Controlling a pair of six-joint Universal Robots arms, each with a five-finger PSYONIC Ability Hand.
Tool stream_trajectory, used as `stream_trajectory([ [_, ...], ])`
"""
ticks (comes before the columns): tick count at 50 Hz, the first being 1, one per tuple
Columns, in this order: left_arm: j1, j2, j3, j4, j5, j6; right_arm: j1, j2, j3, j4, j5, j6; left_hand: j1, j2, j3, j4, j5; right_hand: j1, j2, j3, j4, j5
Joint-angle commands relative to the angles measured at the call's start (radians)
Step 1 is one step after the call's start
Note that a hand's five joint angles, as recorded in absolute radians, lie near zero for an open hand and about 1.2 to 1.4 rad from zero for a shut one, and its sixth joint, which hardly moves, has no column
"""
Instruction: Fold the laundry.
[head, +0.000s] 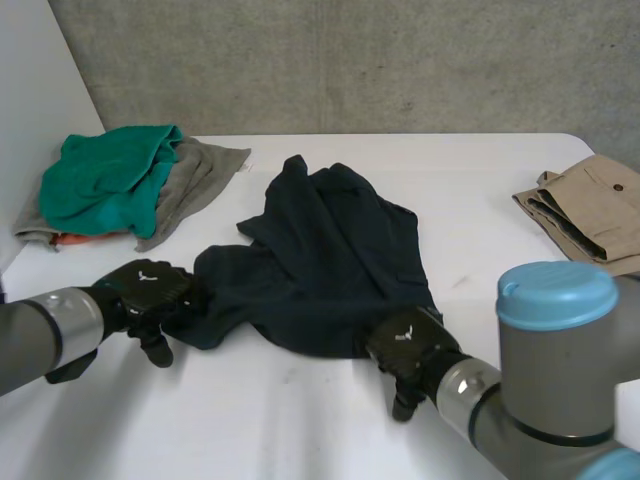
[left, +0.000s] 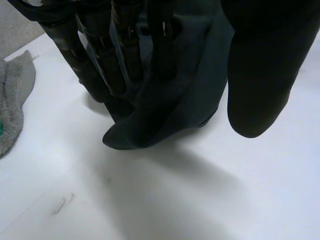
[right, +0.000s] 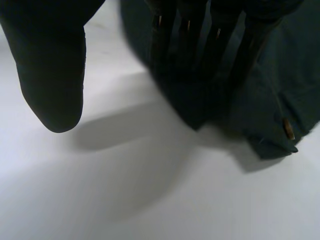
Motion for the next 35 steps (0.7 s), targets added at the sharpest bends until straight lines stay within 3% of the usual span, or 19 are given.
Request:
stream_trajectory([
  [1, -0.066, -0.113, 0.071, 0.109, -0.091, -0.011, 0.006, 0.079, -0.026, -0.284, 0.12, -0.002, -0.068, -0.058, -0.065, -0.054, -0.049, -0.1, -0.091, -0.112, -0.093, -0.072],
  [14, -0.206, -0.306, 0.243, 0.329, -0.361, 0.024, 0.004, 0.216, -0.173, -0.4, 0.158, -0.021, -0.18, -0.17, -0.177, -0.166, -0.161, -0.089, -0.08, -0.1, -0.082, -0.061],
  [21, -0.221, -0.361, 0.271, 0.344, -0.375, 0.084, 0.015, 0.282, -0.265, -0.366, 0.163, 0.033, -0.121, -0.112, -0.119, -0.108, -0.102, -0.068, -0.059, -0.08, -0.061, -0.04],
  [25, -0.22, -0.378, 0.282, 0.349, -0.381, 0.104, 0.023, 0.302, -0.31, -0.308, 0.163, 0.1, 0.151, 0.161, 0.154, 0.165, 0.17, 0.098, 0.108, 0.087, 0.105, 0.127],
  [29, -0.215, -0.355, 0.285, 0.358, -0.395, 0.108, 0.018, 0.297, -0.342, -0.258, 0.163, 0.184, 0.869, 0.879, 0.872, 0.883, 0.888, 0.931, 0.94, 0.919, 0.938, 0.959],
  [35, -0.221, -0.179, 0.272, 0.324, -0.402, 0.096, -0.026, 0.167, -0.377, -0.177, 0.178, 0.232, 0.871, 0.881, 0.874, 0.885, 0.89, 0.933, 0.943, 0.922, 0.94, 0.962],
])
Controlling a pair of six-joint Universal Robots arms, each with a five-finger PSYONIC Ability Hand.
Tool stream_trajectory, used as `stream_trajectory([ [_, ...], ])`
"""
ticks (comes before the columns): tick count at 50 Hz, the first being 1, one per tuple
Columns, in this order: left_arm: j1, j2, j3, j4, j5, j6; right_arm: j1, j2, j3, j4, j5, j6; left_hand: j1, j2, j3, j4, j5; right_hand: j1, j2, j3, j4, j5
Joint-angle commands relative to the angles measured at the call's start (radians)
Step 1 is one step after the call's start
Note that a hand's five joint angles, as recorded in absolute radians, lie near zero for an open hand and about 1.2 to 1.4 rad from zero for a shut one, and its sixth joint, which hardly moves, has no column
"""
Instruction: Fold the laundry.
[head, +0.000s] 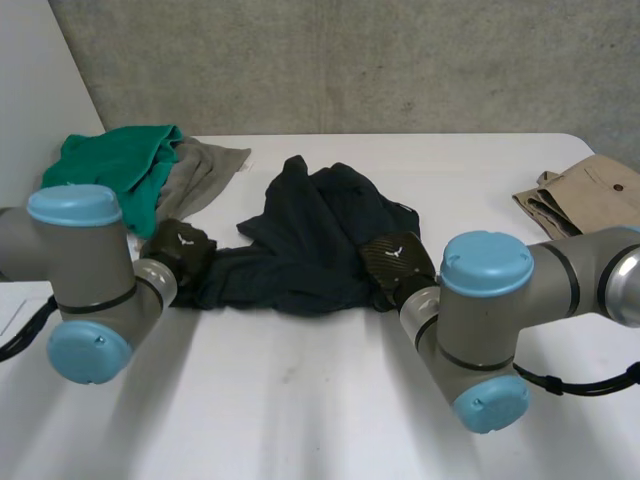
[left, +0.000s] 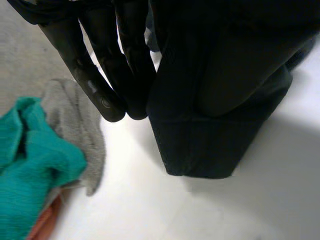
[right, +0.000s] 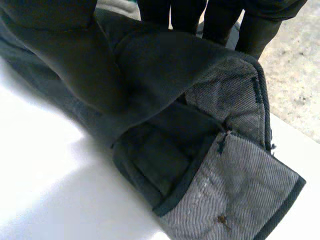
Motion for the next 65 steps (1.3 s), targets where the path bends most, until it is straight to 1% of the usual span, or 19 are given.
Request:
stream_trajectory([
  [1, -0.003, 0.209, -0.012, -0.039, -0.007, -0.02, -0.06, -0.16, -0.044, 0.095, 0.009, 0.055, 0.233, 0.218, 0.227, 0.216, 0.242, 0.298, 0.225, 0.239, 0.22, 0.27],
  [2, -0.005, 0.25, -0.007, -0.05, -0.007, -0.028, -0.098, -0.23, -0.07, 0.114, -0.004, 0.041, 0.233, 0.218, 0.227, 0.216, 0.242, 0.298, 0.225, 0.239, 0.22, 0.27],
  [6, -0.006, 0.511, 0.032, -0.088, 0.018, -0.133, -0.166, -0.341, -0.194, 0.188, -0.069, -0.008, 0.233, 0.218, 0.227, 0.216, 0.242, 0.298, 0.225, 0.239, 0.22, 0.27],
  [10, -0.002, 0.648, 0.115, -0.11, 0.071, -0.25, -0.211, -0.364, -0.372, 0.294, -0.112, -0.013, 0.233, 0.218, 0.227, 0.216, 0.242, 0.298, 0.225, 0.239, 0.22, 0.27],
  [17, -0.003, 0.64, 0.232, -0.234, 0.101, -0.327, -0.244, -0.289, -0.601, 0.502, -0.158, -0.014, 0.233, 0.218, 0.227, 0.216, 0.242, 0.298, 0.225, 0.239, 0.22, 0.27],
  [20, -0.012, 0.559, 0.275, -0.266, 0.102, -0.325, -0.252, -0.225, -0.671, 0.594, -0.202, -0.012, 0.233, 0.218, 0.227, 0.216, 0.242, 0.298, 0.225, 0.239, 0.22, 0.27],
  [25, -0.032, 0.387, 0.355, -0.262, 0.073, -0.278, -0.266, -0.136, -0.701, 0.602, -0.215, -0.016, 0.233, 0.218, 0.227, 0.216, 0.242, 0.298, 0.225, 0.239, 0.22, 0.27],
  [29, -0.037, 0.243, 0.473, -0.239, 0.021, -0.226, -0.274, -0.052, -0.741, 0.518, -0.193, -0.029, 0.233, 0.218, 0.227, 0.216, 0.242, 0.298, 0.225, 0.239, 0.22, 0.27],
  [31, -0.042, 0.173, 0.563, -0.22, 0.001, -0.21, -0.263, -0.007, -0.788, 0.406, -0.175, -0.046, 0.233, 0.218, 0.227, 0.216, 0.242, 0.298, 0.225, 0.239, 0.22, 0.27],
  [34, -0.048, 0.117, 0.712, -0.133, -0.01, -0.216, -0.243, 0.01, -0.836, 0.193, -0.144, -0.052, 0.233, 0.218, 0.227, 0.216, 0.242, 0.298, 0.225, 0.239, 0.22, 0.27],
  [38, -0.058, 0.137, 0.848, 0.023, -0.094, -0.294, -0.241, -0.04, -0.821, -0.183, -0.091, 0.003, 0.233, 0.218, 0.227, 0.216, 0.242, 0.298, 0.225, 0.239, 0.22, 0.27],
  [39, -0.061, 0.143, 0.852, 0.037, -0.103, -0.302, -0.241, -0.05, -0.814, -0.223, -0.084, 0.017, 0.233, 0.218, 0.227, 0.216, 0.242, 0.298, 0.225, 0.239, 0.22, 0.27],
  [41, -0.084, 0.162, 0.84, 0.079, -0.125, -0.317, -0.241, -0.074, -0.799, -0.273, -0.083, 0.053, 0.233, 0.218, 0.227, 0.216, 0.242, 0.298, 0.225, 0.239, 0.22, 0.27],
  [43, -0.097, 0.174, 0.817, 0.088, -0.131, -0.314, -0.249, -0.085, -0.793, -0.246, -0.106, 0.063, 0.233, 0.218, 0.227, 0.216, 0.242, 0.298, 0.225, 0.239, 0.22, 0.27],
  [49, -0.095, 0.266, 0.553, 0.033, -0.137, -0.328, -0.3, -0.094, -0.759, 0.041, -0.297, 0.07, 0.233, 0.218, 0.227, 0.216, 0.242, 0.298, 0.225, 0.239, 0.22, 0.27],
  [54, -0.111, 0.292, 0.315, 0.007, -0.082, -0.345, -0.323, -0.094, -0.635, 0.272, -0.415, 0.024, 0.233, 0.218, 0.227, 0.216, 0.242, 0.298, 0.225, 0.239, 0.22, 0.27],
  [58, -0.132, 0.269, 0.148, 0.01, -0.025, -0.342, -0.329, -0.088, -0.462, 0.38, -0.481, -0.095, 0.233, 0.218, 0.227, 0.216, 0.242, 0.298, 0.225, 0.239, 0.22, 0.27],
  [59, -0.141, 0.242, 0.098, 0.014, -0.01, -0.341, -0.329, -0.079, -0.379, 0.389, -0.494, -0.162, 0.233, 0.218, 0.227, 0.216, 0.242, 0.298, 0.225, 0.239, 0.22, 0.27],
  [65, -0.146, 0.099, 0.023, 0.004, -0.022, -0.295, -0.315, -0.007, -0.161, 0.354, -0.46, -0.394, 0.21, 0.195, 0.204, 0.193, 0.219, 0.298, 0.225, 0.239, 0.22, 0.27],
])
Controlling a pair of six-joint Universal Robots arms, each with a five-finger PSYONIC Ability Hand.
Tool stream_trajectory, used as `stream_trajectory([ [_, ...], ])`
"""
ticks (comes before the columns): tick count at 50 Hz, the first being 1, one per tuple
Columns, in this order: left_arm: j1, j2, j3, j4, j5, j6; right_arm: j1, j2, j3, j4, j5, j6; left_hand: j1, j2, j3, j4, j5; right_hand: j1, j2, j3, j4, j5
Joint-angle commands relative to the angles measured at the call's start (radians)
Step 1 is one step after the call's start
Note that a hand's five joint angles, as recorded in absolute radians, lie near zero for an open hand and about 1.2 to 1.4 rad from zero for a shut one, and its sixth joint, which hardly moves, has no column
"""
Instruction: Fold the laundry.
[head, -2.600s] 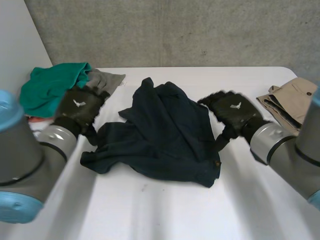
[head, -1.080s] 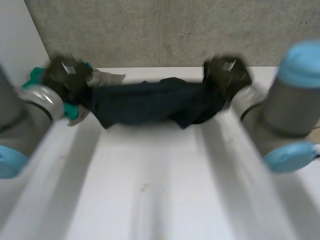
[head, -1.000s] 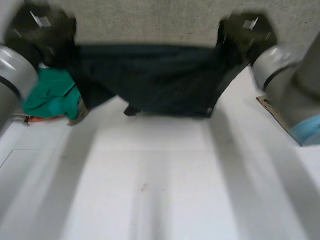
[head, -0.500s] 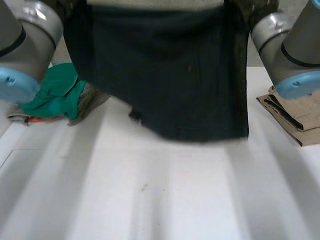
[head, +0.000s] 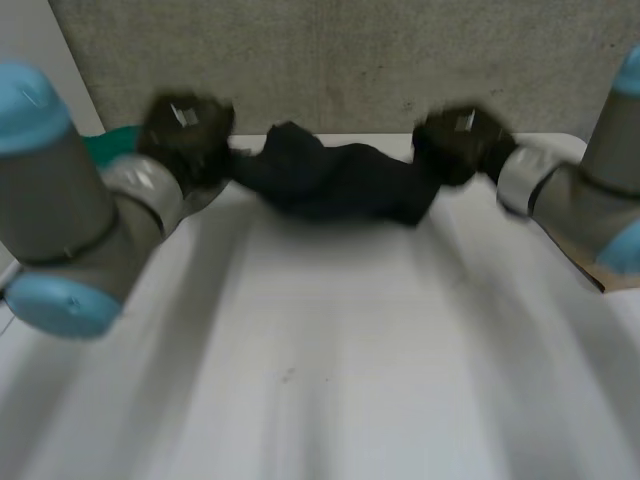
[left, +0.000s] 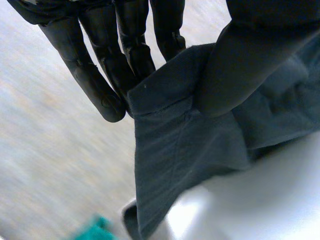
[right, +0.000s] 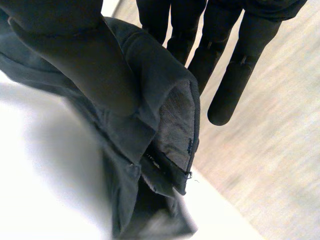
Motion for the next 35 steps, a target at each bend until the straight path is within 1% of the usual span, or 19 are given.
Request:
stream_trajectory([
  [1, -0.009, -0.177, -0.104, -0.017, -0.01, 0.063, 0.017, 0.091, 0.291, -0.038, 0.049, -0.294, 0.16, 0.126, 0.134, 0.129, 0.169, 0.251, 0.218, 0.205, 0.196, 0.212],
  [3, -0.006, -0.2, -0.102, -0.029, -0.028, 0.083, 0.021, 0.104, 0.316, -0.058, 0.084, -0.292, 0.064, 0.029, 0.037, 0.033, 0.072, 0.251, 0.218, 0.205, 0.196, 0.212],
  [4, -0.003, -0.203, -0.102, -0.035, -0.038, 0.091, 0.024, 0.104, 0.325, -0.066, 0.105, -0.282, -0.018, -0.053, -0.045, -0.049, -0.01, 0.207, 0.174, 0.161, 0.152, 0.168],
  [5, 0.0, -0.199, -0.102, -0.049, -0.051, 0.103, 0.024, 0.101, 0.345, -0.089, 0.139, -0.252, -0.281, -0.316, -0.307, -0.312, -0.272, 0.009, -0.024, -0.037, -0.046, -0.031],
  [6, 0.002, -0.194, -0.105, -0.052, -0.055, 0.108, 0.026, 0.098, 0.354, -0.101, 0.156, -0.232, -0.426, -0.461, -0.452, -0.457, -0.417, -0.1, -0.134, -0.146, -0.155, -0.14],
  [8, 0.003, -0.182, -0.11, -0.055, -0.067, 0.114, 0.027, 0.077, 0.388, -0.142, 0.199, -0.159, -0.649, -0.684, -0.676, -0.68, -0.641, -0.332, -0.366, -0.378, -0.387, -0.372],
  [9, 0.003, -0.167, -0.118, -0.057, -0.073, 0.115, 0.029, 0.066, 0.4, -0.155, 0.211, -0.132, -0.711, -0.746, -0.738, -0.742, -0.703, -0.374, -0.408, -0.42, -0.429, -0.414],
  [11, 0.003, -0.153, -0.13, -0.055, -0.075, 0.115, 0.027, 0.032, 0.431, -0.178, 0.233, -0.08, -0.727, -0.761, -0.753, -0.758, -0.718, -0.424, -0.458, -0.47, -0.479, -0.464],
  [14, 0.008, -0.119, -0.17, -0.051, -0.075, 0.123, 0.021, -0.09, 0.518, -0.218, 0.277, 0.052, -0.774, -0.808, -0.8, -0.805, -0.765, -0.471, -0.505, -0.517, -0.526, -0.511],
  [18, 0.015, -0.089, -0.216, -0.046, -0.073, 0.134, 0.017, -0.184, 0.603, -0.225, 0.296, 0.159, -0.782, -0.817, -0.809, -0.813, -0.774, -0.474, -0.508, -0.52, -0.529, -0.514],
  [22, 0.02, -0.056, -0.256, -0.041, -0.055, 0.144, 0.026, -0.226, 0.673, -0.225, 0.305, 0.242, -0.812, -0.847, -0.838, -0.843, -0.803, -0.474, -0.508, -0.52, -0.529, -0.514],
  [26, 0.028, -0.05, -0.273, -0.031, -0.035, 0.149, 0.038, -0.253, 0.722, -0.228, 0.319, 0.287, -0.812, -0.847, -0.838, -0.843, -0.803, -0.468, -0.502, -0.514, -0.524, -0.508],
  [31, 0.04, -0.079, -0.265, -0.035, -0.019, 0.152, 0.072, -0.253, 0.753, -0.241, 0.345, 0.284, -0.791, -0.826, -0.818, -0.822, -0.783, -0.46, -0.493, -0.506, -0.515, -0.499],
  [35, 0.049, -0.111, -0.242, -0.055, -0.016, 0.146, 0.106, -0.226, 0.764, -0.28, 0.383, 0.275, -0.744, -0.779, -0.771, -0.775, -0.736, -0.459, -0.493, -0.506, -0.515, -0.499],
])
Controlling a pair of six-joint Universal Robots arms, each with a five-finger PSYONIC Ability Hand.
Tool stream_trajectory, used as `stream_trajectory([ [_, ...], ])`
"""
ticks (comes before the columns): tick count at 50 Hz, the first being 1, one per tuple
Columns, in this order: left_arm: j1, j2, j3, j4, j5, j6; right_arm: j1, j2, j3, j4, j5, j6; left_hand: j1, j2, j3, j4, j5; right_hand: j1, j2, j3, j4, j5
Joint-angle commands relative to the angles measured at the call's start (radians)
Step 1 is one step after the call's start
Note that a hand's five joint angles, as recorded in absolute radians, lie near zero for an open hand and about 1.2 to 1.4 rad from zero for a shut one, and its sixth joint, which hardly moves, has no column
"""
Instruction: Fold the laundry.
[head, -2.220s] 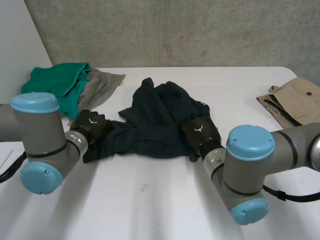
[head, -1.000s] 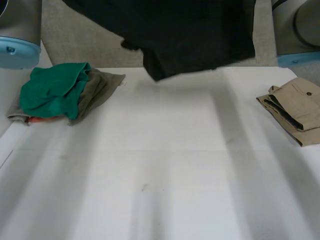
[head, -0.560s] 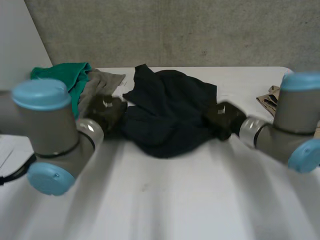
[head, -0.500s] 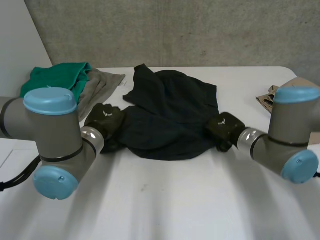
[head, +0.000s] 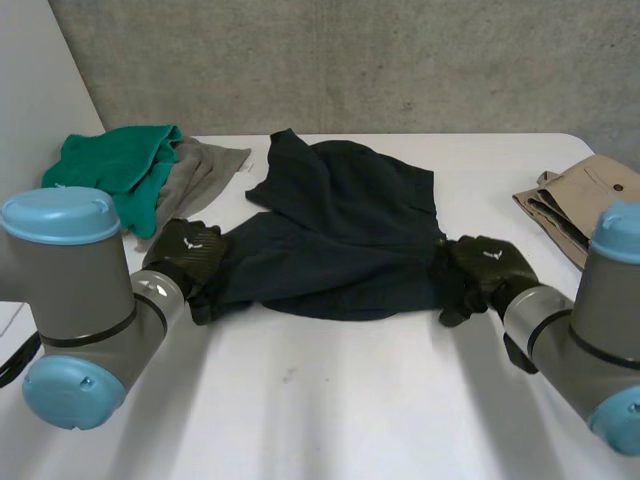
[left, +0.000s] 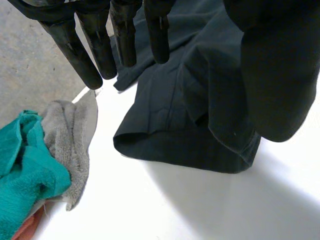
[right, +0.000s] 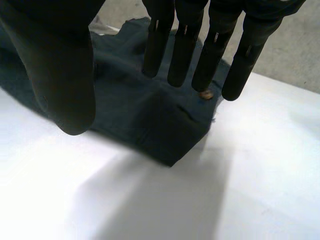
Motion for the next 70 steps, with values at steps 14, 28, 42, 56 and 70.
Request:
stream_trajectory([
  [14, 0.014, -0.182, 0.179, -0.052, 0.032, -0.014, 0.114, 0.208, -0.042, -0.247, 0.12, -0.129, 0.339, 0.353, 0.346, 0.356, 0.368, -0.022, -0.017, -0.013, -0.018, 0.012],
  [28, 0.011, -0.088, 0.203, -0.135, 0.01, -0.01, 0.105, 0.168, -0.076, -0.257, 0.212, -0.162, 1.029, 1.044, 1.036, 1.046, 1.058, 0.763, 0.767, 0.772, 0.767, 0.797],
  [42, -0.035, 0.285, -0.067, -0.44, 0.02, 0.17, -0.026, -0.139, -0.077, 0.416, -0.143, -0.582, 1.029, 1.044, 1.036, 1.046, 1.058, 0.763, 0.767, 0.772, 0.767, 0.797],
  [56, -0.126, 0.214, -0.051, -0.454, 0.007, 0.184, -0.056, -0.101, -0.1, 0.569, -0.175, -0.832, 1.029, 1.044, 1.036, 1.046, 1.058, 0.763, 0.767, 0.772, 0.767, 0.797],
  [70, 0.002, 0.025, 0.632, -0.147, 0.012, 0.047, 0.042, 0.03, -0.629, -0.072, 0.098, -0.621, 1.029, 1.044, 1.036, 1.046, 1.058, 0.763, 0.767, 0.772, 0.767, 0.797],
])
